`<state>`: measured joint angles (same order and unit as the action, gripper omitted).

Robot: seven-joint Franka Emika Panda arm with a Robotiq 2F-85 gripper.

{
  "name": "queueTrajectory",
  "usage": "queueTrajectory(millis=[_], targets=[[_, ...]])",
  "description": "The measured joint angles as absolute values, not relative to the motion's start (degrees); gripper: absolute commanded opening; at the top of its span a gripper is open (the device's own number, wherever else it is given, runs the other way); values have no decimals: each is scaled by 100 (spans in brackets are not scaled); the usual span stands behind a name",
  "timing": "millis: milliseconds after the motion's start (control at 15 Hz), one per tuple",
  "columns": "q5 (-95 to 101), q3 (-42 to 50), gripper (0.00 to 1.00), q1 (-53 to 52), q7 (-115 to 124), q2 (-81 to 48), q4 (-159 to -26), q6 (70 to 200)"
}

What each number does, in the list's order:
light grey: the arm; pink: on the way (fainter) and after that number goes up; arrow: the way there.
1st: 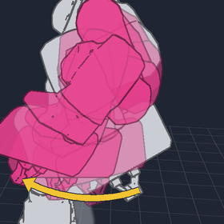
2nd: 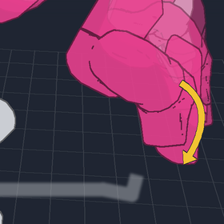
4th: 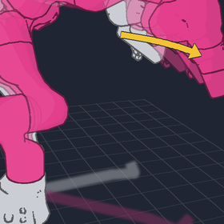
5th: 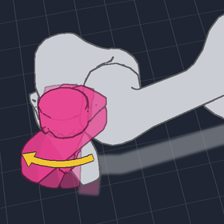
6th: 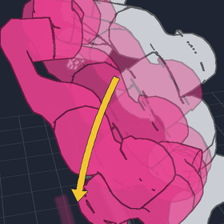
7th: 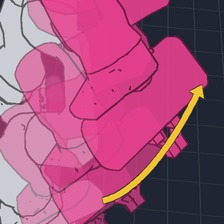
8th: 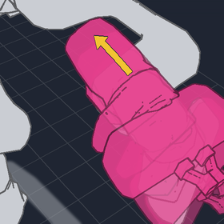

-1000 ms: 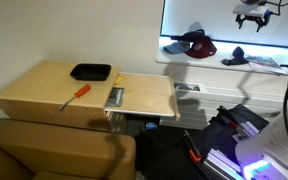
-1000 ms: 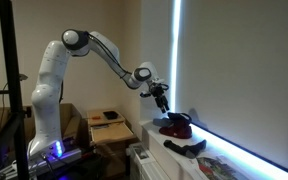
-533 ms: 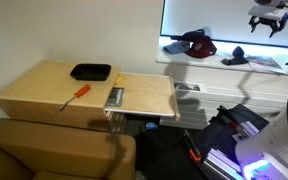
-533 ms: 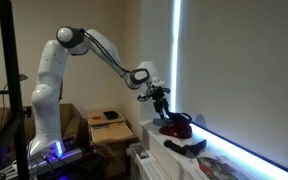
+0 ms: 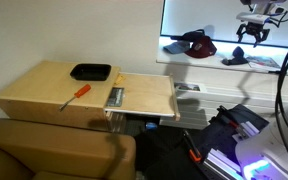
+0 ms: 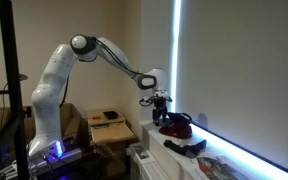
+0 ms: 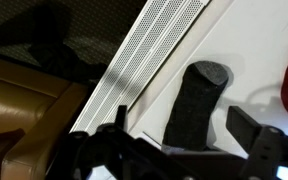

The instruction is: Put the sock on the top compartment of the dresser

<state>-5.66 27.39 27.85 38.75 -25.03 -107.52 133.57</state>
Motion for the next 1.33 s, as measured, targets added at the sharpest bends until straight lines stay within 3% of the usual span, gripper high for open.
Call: queueTrajectory(millis=[733, 933, 1333], targets=[[-87, 2831, 100, 2590, 3829, -2588, -10948, 13067], [-422, 2496, 100, 2514, 3719, -2747, -11017, 12807], [-773, 2375, 100, 2301, 4899, -3952, -10312, 13857]])
